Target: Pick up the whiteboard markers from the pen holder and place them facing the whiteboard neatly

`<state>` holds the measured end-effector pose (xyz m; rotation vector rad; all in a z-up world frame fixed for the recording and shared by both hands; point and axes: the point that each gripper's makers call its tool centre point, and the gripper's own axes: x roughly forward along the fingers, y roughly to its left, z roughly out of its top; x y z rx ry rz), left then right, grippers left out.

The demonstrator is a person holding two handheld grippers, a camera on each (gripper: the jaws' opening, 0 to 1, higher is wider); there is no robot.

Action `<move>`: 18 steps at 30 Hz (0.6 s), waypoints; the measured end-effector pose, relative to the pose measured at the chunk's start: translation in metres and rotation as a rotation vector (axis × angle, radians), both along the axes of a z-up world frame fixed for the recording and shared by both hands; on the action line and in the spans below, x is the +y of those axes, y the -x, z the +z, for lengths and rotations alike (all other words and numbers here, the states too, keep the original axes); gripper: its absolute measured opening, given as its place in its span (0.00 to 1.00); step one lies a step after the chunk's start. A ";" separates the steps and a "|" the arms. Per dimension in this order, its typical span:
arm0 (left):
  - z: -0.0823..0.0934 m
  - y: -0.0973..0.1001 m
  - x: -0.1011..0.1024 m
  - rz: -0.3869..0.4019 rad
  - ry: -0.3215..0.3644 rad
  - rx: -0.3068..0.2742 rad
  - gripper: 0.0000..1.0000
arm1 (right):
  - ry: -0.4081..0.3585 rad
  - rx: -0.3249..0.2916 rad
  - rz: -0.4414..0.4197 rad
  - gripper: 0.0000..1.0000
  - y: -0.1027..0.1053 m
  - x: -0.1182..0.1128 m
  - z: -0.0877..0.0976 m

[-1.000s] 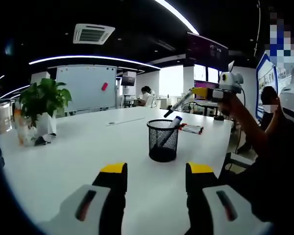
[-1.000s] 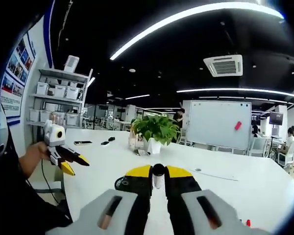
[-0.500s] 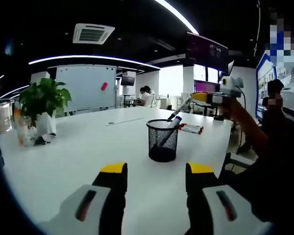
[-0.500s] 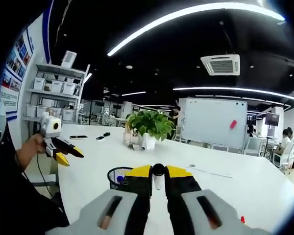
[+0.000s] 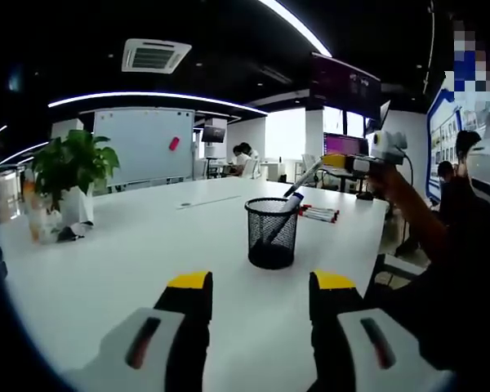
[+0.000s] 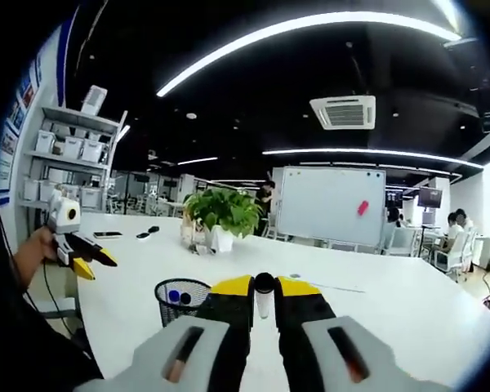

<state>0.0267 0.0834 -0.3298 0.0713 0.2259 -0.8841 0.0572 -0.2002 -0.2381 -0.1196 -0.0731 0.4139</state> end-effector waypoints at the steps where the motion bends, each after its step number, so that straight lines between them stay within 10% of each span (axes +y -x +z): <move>1: 0.000 0.000 0.000 0.000 0.000 0.000 0.49 | -0.001 -0.005 -0.002 0.13 0.001 -0.001 0.001; 18: -0.001 0.000 0.000 0.000 -0.003 0.000 0.49 | 0.003 0.031 -0.021 0.13 0.001 -0.009 -0.012</move>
